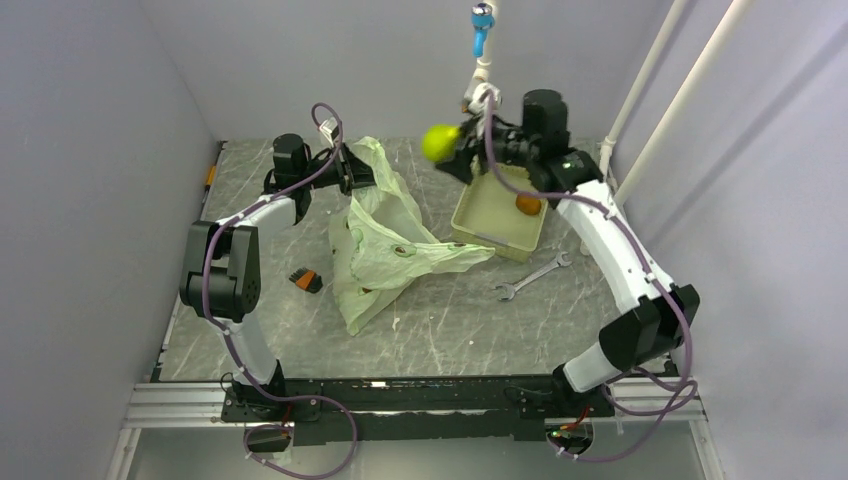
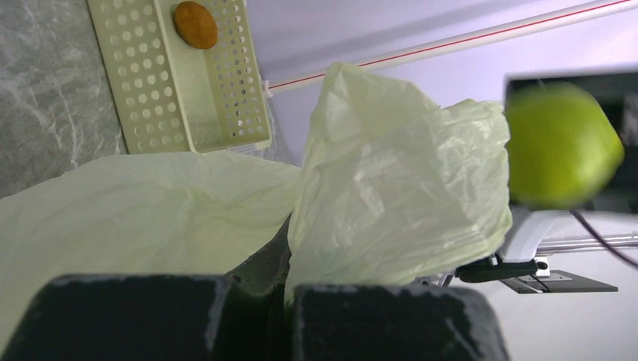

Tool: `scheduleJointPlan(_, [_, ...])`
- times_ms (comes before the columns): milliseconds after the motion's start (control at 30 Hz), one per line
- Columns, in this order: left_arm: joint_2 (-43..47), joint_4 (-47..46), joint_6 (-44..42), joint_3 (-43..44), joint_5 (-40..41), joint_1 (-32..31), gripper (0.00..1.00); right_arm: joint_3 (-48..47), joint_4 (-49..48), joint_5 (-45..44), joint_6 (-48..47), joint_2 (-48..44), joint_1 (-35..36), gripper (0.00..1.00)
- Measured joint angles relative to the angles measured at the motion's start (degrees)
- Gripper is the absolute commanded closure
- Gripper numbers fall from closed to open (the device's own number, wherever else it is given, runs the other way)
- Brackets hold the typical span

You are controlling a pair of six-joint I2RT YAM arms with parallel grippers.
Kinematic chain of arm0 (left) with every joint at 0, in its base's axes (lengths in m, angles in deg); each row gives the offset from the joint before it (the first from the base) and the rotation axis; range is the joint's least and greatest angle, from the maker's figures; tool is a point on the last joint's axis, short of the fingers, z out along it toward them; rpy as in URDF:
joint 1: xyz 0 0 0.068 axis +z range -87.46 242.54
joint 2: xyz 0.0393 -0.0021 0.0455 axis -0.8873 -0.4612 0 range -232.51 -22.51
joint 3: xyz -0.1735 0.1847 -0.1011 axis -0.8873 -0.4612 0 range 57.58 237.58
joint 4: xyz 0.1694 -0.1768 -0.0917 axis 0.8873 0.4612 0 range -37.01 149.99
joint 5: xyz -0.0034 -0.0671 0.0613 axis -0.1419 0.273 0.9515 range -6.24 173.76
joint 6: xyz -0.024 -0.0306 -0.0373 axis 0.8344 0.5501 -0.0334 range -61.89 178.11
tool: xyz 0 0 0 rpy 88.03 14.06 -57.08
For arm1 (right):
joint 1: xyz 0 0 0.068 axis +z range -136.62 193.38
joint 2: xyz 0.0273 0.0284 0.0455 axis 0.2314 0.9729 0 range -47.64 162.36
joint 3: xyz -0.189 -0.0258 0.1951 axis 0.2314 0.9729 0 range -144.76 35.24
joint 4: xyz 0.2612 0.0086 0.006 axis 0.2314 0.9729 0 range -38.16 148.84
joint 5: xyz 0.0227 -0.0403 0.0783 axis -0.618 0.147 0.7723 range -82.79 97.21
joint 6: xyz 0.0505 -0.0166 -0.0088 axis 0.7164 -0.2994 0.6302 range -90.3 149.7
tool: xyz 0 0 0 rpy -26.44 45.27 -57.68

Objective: Place the fake fruits into the plastic bag and tie a complex knot

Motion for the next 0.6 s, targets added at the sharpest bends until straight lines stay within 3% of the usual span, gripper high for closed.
scheduleJointPlan(200, [-0.33, -2.82, 2.21, 0.0, -0.5, -0.02, 1.0, 0.96, -1.73, 4.57, -4.85, 0.63, 14.6, 0.75])
scheduleJointPlan(433, [-0.57, -5.05, 4.15, 0.0, -1.11, 0.0, 1.0, 4.13, -1.81, -3.39, -11.08, 11.41, 19.04, 0.77])
scheduleJointPlan(500, [-0.57, -5.49, 4.35, -0.04, -1.2, 0.0, 1.0, 6.16, -0.85, -5.51, -12.74, 12.85, 19.54, 0.69])
scheduleJointPlan(600, [-0.57, -5.97, 4.87, -0.07, -1.31, 0.0, 1.0, 7.85, 1.4, -7.32, -15.32, 13.73, 20.09, 0.3])
